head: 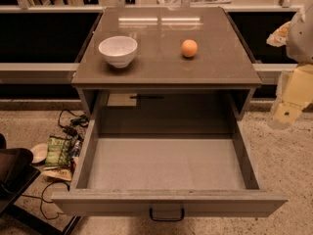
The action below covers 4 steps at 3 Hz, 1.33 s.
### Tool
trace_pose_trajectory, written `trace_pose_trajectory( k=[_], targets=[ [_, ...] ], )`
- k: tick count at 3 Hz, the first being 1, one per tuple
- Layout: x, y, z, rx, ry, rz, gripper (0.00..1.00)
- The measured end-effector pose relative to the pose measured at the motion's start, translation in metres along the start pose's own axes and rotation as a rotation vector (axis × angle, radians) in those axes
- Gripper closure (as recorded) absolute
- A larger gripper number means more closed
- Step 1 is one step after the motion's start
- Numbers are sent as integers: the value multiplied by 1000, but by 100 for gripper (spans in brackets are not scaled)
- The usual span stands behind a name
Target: Place orange into top drawer
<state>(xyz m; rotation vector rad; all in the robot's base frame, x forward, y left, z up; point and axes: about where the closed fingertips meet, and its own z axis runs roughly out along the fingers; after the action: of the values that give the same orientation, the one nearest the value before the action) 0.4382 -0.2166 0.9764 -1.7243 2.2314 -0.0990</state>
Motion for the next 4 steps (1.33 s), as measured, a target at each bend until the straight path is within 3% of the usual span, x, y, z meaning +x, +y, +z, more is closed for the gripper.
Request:
trace_pose_trajectory(
  k=[2,3,4],
  targets=[
    [-4,-6,3,4,-34,2,0],
    [-15,-36,27,18,-167,9,0],
    [-40,-68,69,33,-362,47,0]
  ],
)
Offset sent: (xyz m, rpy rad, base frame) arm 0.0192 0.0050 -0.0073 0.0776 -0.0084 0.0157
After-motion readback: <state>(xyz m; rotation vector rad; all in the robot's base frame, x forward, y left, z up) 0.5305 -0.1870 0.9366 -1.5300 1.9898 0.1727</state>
